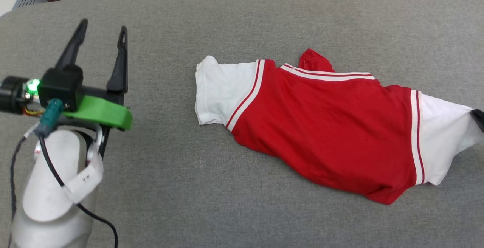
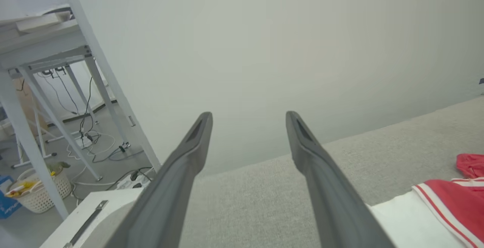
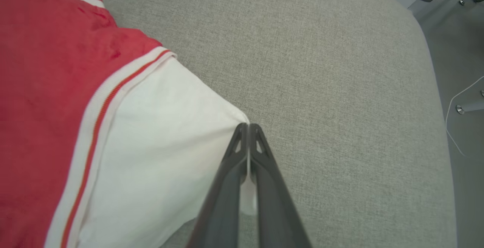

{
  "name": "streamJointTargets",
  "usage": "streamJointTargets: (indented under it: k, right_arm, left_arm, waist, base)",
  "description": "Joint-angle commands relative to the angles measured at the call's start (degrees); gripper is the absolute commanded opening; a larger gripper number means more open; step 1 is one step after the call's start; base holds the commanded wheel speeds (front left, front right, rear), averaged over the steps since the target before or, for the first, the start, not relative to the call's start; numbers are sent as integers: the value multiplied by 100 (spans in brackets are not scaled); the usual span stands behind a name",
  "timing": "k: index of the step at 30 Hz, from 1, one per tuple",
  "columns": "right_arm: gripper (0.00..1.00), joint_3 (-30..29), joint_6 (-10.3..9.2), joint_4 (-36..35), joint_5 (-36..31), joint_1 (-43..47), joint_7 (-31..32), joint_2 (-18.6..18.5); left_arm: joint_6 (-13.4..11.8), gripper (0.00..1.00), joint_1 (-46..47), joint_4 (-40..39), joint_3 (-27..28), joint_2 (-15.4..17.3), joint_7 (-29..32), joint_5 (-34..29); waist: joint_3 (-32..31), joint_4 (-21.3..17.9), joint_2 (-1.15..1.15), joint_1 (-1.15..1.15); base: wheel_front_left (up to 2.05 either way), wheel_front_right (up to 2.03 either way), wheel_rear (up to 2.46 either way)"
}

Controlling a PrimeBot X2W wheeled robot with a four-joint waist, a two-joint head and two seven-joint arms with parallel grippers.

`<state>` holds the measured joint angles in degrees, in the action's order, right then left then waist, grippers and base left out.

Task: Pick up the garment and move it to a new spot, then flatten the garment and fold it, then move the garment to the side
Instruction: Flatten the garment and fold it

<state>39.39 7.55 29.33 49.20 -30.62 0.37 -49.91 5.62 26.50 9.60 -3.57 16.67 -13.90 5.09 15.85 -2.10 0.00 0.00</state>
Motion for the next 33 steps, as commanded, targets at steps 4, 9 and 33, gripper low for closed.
streamJointTargets:
  k: [4,9,33]
  right_arm:
    - [0,19,-6,-175,-69,-126,-76,50]
    - [0,4,-6,-411,-209,-181,-71,95]
    - [0,173,-6,-1024,-540,-716,110,393]
  left_arm:
    - [151,100,912,224,-354,379,557,160]
    - [183,100,1917,605,-1681,1012,1714,1160]
    - [186,100,4364,2445,-4961,1468,6251,4956]
  waist:
    - [74,-196,0,0]
    - [165,-370,0,0]
    - [1031,-975,0,0]
  base:
    - [0,0,0]
    - [0,0,0]
    - [0,0,0]
